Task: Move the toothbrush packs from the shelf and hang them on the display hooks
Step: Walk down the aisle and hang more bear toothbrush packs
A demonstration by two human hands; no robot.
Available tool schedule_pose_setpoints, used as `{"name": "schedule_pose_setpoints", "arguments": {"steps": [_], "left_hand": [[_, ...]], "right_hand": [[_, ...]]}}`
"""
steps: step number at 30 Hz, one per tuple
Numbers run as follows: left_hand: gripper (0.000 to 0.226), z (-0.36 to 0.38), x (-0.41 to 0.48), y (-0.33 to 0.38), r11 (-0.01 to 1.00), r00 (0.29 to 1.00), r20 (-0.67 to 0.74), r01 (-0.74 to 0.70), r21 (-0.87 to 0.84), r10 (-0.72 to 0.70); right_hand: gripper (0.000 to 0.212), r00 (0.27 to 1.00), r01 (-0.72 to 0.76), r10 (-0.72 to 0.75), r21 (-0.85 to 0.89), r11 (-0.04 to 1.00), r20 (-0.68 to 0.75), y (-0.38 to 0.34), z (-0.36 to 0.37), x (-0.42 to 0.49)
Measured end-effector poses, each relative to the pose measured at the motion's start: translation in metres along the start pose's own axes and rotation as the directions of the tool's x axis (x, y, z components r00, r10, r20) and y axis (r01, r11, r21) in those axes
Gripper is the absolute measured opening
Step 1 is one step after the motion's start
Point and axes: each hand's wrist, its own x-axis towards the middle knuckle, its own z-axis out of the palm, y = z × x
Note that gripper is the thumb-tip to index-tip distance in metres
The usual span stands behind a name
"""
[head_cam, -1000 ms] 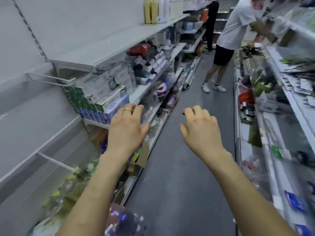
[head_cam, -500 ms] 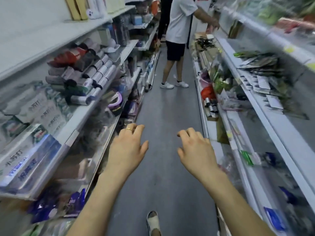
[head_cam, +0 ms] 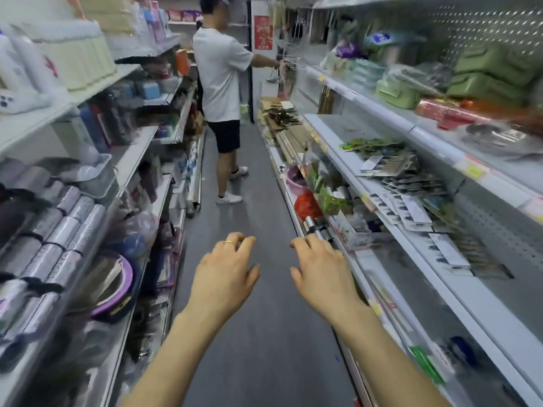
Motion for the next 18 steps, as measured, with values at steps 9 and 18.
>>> {"name": "schedule_pose_setpoints", "arguments": {"steps": [9,18], "left_hand": [[0.048,0.061,0.233,-0.066,0.998,0.998,0.022,-0.066,0.020,0.066],[0.049,0.122,0.448,-0.142,0.992,0.990,0.073,-0.124,0.008,0.123]], "right_hand": [[0.039,0.998,-0.059,0.060,0.024,0.998,-0.036,0.048,0.060,0.241],[0.038,0.987,-0.160,0.160,-0.005,0.987,0.009,0.094,0.109,0.450]]}}
